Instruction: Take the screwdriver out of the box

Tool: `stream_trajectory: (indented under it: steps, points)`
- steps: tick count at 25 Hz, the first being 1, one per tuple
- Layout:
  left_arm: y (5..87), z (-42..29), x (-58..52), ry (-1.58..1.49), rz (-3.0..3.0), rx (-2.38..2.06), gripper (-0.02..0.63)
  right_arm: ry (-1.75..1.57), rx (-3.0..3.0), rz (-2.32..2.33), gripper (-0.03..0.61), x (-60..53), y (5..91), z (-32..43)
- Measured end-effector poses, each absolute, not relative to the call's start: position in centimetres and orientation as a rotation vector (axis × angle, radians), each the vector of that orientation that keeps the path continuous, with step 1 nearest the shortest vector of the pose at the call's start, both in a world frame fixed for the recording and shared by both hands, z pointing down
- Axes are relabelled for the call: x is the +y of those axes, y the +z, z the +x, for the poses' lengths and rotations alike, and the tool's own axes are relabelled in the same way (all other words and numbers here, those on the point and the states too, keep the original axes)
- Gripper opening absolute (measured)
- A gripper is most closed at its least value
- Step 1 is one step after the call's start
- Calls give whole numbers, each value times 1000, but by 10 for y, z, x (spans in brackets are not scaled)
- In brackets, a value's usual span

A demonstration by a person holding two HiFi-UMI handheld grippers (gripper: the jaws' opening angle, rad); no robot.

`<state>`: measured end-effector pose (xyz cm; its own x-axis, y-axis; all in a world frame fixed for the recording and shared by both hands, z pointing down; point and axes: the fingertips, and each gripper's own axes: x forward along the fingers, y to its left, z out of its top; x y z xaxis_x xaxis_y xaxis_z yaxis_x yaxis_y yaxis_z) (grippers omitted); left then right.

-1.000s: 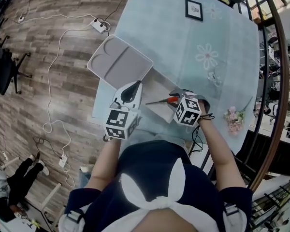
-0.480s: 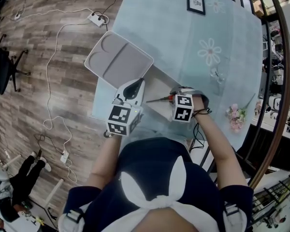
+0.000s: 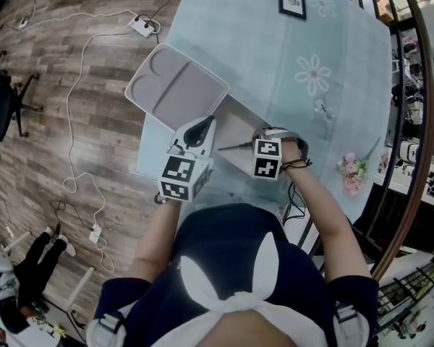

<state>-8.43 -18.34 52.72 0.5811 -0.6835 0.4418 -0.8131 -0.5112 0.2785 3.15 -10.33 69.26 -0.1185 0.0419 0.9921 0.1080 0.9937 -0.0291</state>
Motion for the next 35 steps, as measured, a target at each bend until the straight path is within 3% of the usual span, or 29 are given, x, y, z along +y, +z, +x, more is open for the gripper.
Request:
stream_trajectory:
  steps: [35]
  points:
    - [513, -84, -181, 365, 2351, -1261, 17, -142, -1794, -2, 97, -112, 658, 28]
